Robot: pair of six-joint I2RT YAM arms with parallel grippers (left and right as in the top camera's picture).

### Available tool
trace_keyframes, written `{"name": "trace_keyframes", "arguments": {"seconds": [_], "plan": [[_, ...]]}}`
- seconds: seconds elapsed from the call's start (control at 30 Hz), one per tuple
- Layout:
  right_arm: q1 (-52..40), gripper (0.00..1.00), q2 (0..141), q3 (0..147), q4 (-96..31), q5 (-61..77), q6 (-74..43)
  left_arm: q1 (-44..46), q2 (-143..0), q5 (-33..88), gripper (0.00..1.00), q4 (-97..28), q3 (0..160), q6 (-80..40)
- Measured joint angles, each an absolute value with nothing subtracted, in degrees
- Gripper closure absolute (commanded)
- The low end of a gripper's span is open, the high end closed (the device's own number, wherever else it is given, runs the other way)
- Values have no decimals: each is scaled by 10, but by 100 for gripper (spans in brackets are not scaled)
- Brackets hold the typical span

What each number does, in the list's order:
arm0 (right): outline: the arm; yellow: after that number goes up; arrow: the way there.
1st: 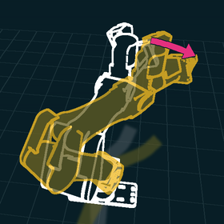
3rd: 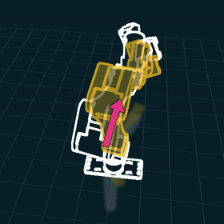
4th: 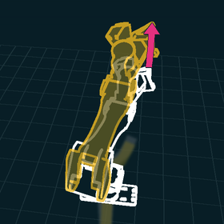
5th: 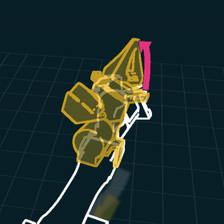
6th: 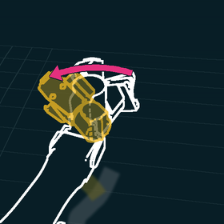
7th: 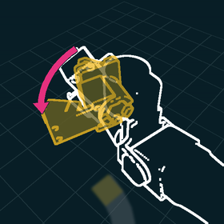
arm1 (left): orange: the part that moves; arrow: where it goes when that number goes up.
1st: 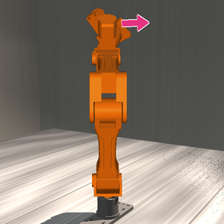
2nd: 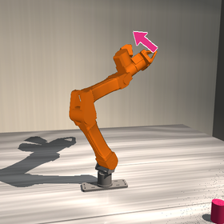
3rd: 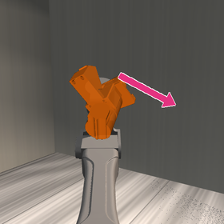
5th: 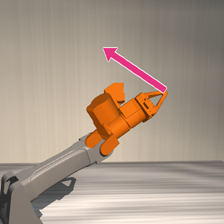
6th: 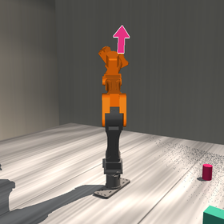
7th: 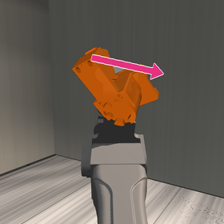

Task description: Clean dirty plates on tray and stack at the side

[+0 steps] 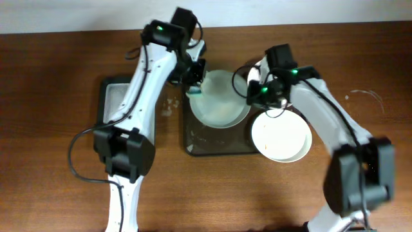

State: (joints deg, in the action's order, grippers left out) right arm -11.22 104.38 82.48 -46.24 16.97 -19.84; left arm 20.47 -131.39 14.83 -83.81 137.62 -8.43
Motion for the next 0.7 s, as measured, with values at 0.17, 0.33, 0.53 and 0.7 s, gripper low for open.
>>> {"name": "trace_keyframes", "arguments": {"seconds": [0.17, 0.33, 0.53, 0.7], "plan": [[-112, 96, 946, 825, -524, 34, -192, 188, -1301, 148, 99, -845, 1384, -79], [-114, 96, 909, 825, -545, -126, -192, 179, -1301, 148, 99, -844, 1384, -77], [-171, 96, 909, 825, -544, -293, -192, 180, -1301, 148, 99, -833, 1384, -77], [-264, 96, 909, 825, -538, -436, -195, 190, -1301, 148, 99, -825, 1384, -77]]}}
